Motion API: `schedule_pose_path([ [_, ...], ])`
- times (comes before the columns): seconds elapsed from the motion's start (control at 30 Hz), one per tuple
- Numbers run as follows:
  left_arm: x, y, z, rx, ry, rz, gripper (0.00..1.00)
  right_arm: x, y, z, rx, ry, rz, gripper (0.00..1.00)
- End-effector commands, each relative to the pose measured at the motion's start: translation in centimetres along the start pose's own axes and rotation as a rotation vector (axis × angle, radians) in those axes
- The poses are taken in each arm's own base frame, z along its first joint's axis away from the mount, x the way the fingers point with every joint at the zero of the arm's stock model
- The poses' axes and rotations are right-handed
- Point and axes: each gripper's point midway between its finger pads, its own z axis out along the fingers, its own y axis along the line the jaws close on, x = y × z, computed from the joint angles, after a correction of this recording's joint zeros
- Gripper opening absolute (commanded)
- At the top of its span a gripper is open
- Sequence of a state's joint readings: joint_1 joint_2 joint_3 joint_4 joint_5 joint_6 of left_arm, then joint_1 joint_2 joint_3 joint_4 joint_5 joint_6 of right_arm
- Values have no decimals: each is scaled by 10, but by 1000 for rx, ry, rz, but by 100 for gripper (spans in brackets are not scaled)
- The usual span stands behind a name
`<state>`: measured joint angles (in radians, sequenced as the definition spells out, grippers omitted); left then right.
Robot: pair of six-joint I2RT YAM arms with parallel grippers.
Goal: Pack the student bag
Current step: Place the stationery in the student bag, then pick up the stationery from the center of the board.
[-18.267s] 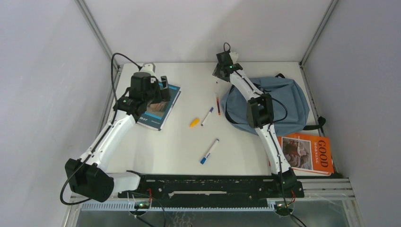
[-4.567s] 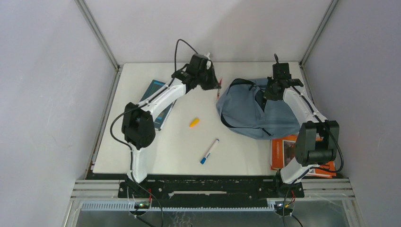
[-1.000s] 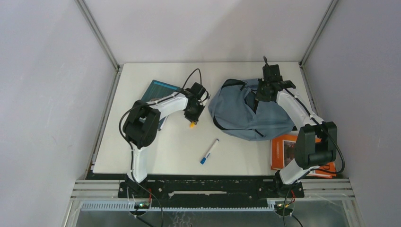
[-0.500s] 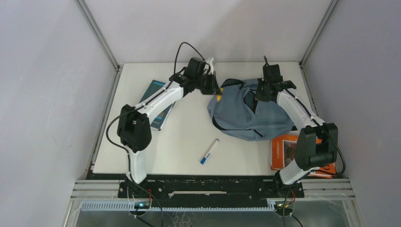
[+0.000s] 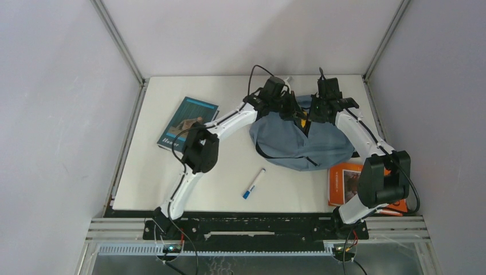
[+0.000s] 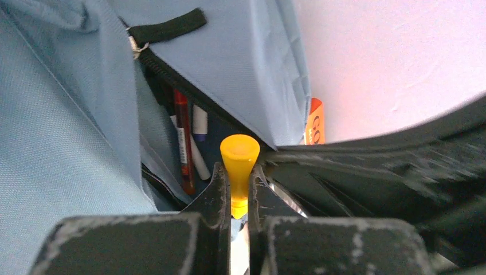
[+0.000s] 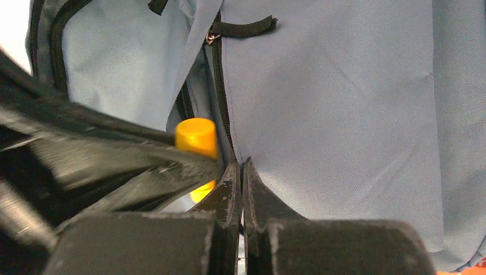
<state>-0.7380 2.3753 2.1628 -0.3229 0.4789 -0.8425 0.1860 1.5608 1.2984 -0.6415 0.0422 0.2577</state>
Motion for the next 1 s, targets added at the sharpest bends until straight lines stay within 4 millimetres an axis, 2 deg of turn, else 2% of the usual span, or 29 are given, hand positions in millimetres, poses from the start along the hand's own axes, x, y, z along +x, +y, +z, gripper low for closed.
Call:
schedule_pose_path([
  [0.0,-20,-23,0,56,-47,-56,3,-21,15,-20,-47,-86,18,0],
  [0.1,-19,-17,8,51,-48,-69,8,-22,15,-22,-45,-92,14,0],
  [0.23,-16,-10,12,36,-41,-73,40,-21,16,-22,-44,-90,13,0],
  [0.37,-19,-18,-2,23,-48,-19,54,-20,16,-20,-41,-84,9,0],
  [0.43,-21,-23,-15,3,-66,30,57,-19,15,-19,-36,-82,9,0],
  [0.53,-22,-33,-44,-24,-98,105,56,-19,13,-18,-27,-79,5,0],
  [0.63,-9,-32,-83,-79,-118,165,52,-19,12,-18,-22,-81,2,0],
  [0.77,17,-3,-140,-216,-194,270,54,-18,10,-17,-14,-77,1,0],
  [0.97,88,41,-184,-333,-81,521,59,-18,12,-14,-19,-72,3,0],
])
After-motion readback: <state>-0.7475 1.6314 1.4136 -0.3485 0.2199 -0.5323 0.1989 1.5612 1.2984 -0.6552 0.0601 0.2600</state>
